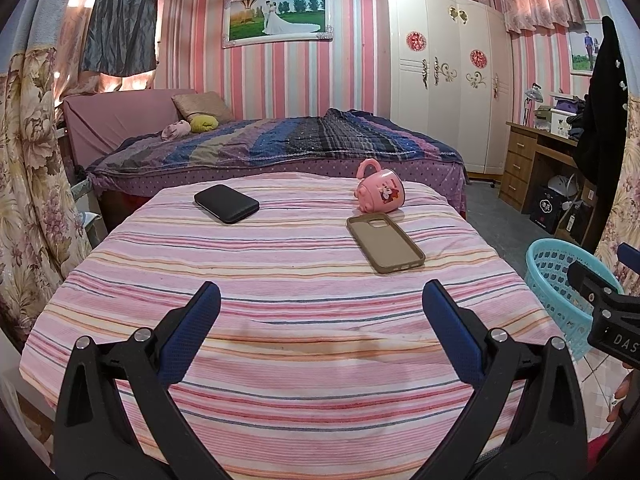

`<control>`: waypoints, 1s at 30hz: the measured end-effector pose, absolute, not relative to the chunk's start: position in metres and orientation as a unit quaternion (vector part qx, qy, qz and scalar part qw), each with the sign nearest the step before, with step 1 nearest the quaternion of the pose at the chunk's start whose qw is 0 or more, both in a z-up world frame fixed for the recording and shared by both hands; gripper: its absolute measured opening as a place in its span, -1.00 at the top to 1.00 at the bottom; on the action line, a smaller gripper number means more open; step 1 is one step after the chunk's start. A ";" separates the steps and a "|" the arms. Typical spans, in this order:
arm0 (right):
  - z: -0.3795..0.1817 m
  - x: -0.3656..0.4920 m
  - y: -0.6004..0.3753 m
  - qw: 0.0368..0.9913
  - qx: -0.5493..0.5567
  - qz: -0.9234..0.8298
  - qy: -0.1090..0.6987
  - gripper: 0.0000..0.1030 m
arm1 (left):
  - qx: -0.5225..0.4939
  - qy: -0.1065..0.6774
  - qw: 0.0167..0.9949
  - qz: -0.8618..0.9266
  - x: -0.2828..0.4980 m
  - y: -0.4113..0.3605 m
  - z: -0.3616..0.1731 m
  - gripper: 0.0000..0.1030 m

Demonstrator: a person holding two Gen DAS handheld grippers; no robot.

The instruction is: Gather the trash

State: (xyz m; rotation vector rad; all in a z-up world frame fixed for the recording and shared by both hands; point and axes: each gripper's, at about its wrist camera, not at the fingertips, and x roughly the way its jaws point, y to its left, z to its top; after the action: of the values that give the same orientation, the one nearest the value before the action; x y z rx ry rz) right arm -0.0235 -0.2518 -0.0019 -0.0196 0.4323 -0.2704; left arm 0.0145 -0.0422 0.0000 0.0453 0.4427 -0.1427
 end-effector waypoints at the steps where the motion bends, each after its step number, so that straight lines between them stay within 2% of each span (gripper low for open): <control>1: -0.002 -0.023 -0.252 0.968 -0.009 -0.134 0.214 -0.91 | 0.021 0.219 0.973 -0.071 0.015 -0.041 0.000 -0.89; 30: -0.003 -0.021 -0.252 0.967 -0.015 -0.136 0.217 -0.91 | 0.020 0.216 0.974 -0.068 0.012 -0.039 0.001 -0.89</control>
State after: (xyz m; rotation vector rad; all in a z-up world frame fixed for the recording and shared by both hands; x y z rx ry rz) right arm -0.0208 -0.2523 -0.0034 -0.0300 0.4387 -0.2741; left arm 0.0120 -0.0387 0.0006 0.0402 0.4367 -0.1374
